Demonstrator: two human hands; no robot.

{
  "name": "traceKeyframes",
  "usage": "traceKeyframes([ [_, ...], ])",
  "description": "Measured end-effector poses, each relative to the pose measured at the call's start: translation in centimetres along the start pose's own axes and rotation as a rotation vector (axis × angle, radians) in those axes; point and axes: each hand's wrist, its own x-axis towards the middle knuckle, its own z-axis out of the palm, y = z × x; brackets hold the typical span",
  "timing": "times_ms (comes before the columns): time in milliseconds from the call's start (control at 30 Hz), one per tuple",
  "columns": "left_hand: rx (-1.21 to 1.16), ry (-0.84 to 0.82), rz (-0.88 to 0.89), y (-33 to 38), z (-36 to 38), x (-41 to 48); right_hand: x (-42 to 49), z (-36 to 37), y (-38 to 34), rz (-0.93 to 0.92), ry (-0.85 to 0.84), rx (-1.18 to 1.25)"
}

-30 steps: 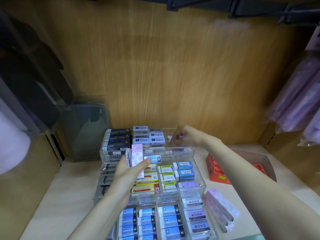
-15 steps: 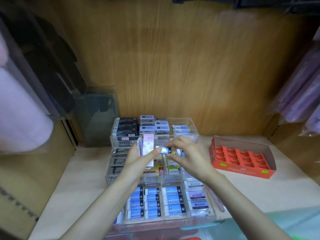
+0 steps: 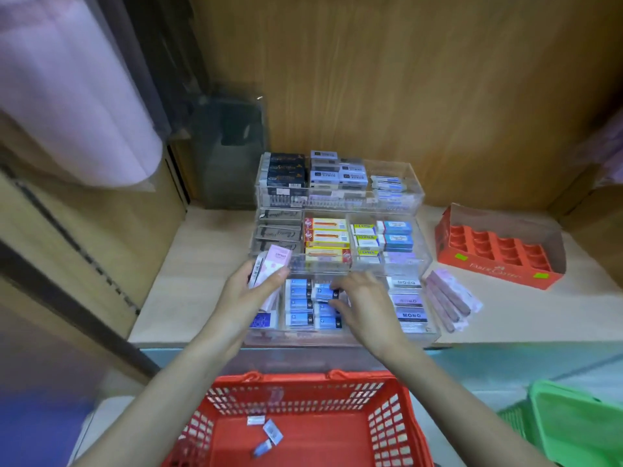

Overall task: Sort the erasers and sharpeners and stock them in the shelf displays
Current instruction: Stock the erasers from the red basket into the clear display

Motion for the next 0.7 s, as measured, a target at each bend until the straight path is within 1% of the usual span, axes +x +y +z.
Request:
traceKeyframes([
  [100, -0.012, 0.005, -0.034, -0.1, -0.5, -0.4, 0.3, 0.7, -0.2, 0.037, 0.079, -0.057],
  [200, -0.006, 0.004, -0.035, 0.3, -0.6, -0.8, 0.0, 0.4, -0.3, 0.073, 0.129, 0.025],
  [267, 0.000, 0.011, -0.046, 0.3, -0.7, -1.1, -0.3, 0.1, -0.5, 0.074, 0.132, 0.056],
  [400, 0.002, -0.020, -0.072, 0.1, -0.8, -1.7, 0.1, -0.2, -0.4, 0.096, 0.144, -0.156],
  [467, -0.001, -0.029, -0.077, 0.1, -0.8, -2.0, 0.5, 0.1, -0.4, 0.084, 0.141, -0.211],
  [633, 0.003, -0.035, -0.086, 0.1, -0.9, -2.1, 0.9, 0.5, -1.0, 0.048, 0.178, -0.143],
  [700, 0.001, -0.030, -0.088, 0.1, -1.0, -2.2, 0.5, 0.2, -1.1, 0.045, 0.154, -0.136],
])
